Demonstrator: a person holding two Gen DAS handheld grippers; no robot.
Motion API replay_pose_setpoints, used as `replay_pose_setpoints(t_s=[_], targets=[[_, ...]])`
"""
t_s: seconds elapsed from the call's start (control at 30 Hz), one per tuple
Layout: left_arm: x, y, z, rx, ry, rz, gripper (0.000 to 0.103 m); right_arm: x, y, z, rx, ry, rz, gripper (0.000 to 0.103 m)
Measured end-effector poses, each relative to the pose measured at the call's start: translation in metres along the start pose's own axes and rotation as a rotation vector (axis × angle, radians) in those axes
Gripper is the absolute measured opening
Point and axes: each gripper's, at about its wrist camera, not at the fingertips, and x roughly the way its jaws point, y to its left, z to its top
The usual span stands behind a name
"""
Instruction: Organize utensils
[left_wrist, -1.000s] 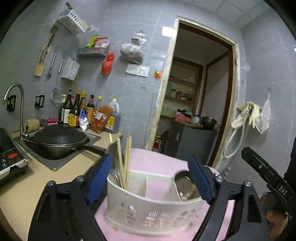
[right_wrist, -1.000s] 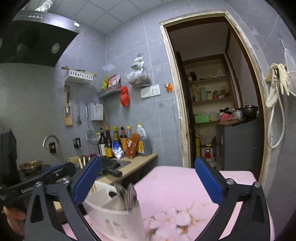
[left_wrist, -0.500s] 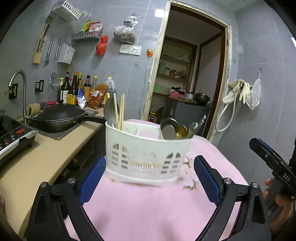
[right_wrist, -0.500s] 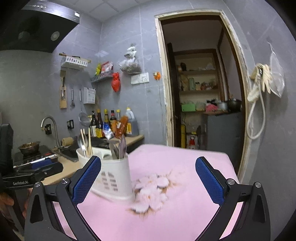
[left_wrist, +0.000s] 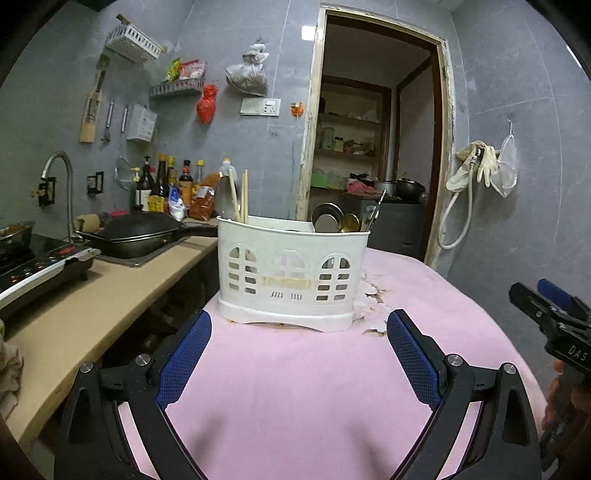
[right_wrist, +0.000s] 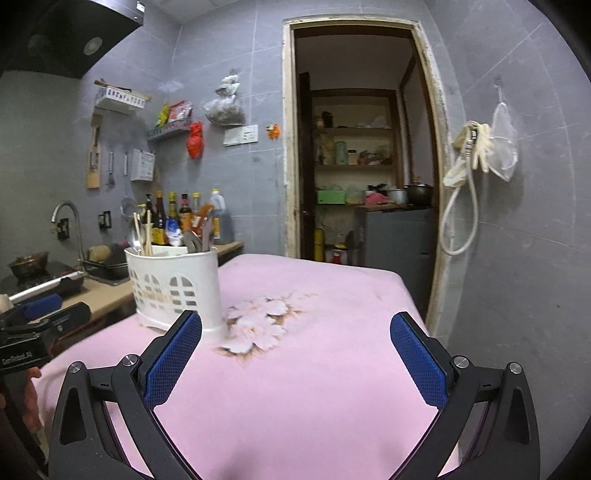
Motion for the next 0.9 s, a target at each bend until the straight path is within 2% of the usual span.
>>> replay_pose_setpoints(t_s=[0.13,0.33,0.9], targets=[[-0.0031,-0.0005,-0.0051,-0.015,-0.018,0.02,0.093,-0.0076,-0.001,-0.0034,-0.011,-0.027,-0.034,0.103],[-0.0035,0.0033,-0.005,-0.032,-0.03,0.048,0.093,-0.0082,-0.0025,-0.0065,-0.011,-0.034,-0.041,0.103],[-0.0048,0.006,-0.0068,-0.041,-0.023,0.047,0.093,-0.0073,-0.0038,-0.0068,-0.003,-0.021,-0.043,0.103]])
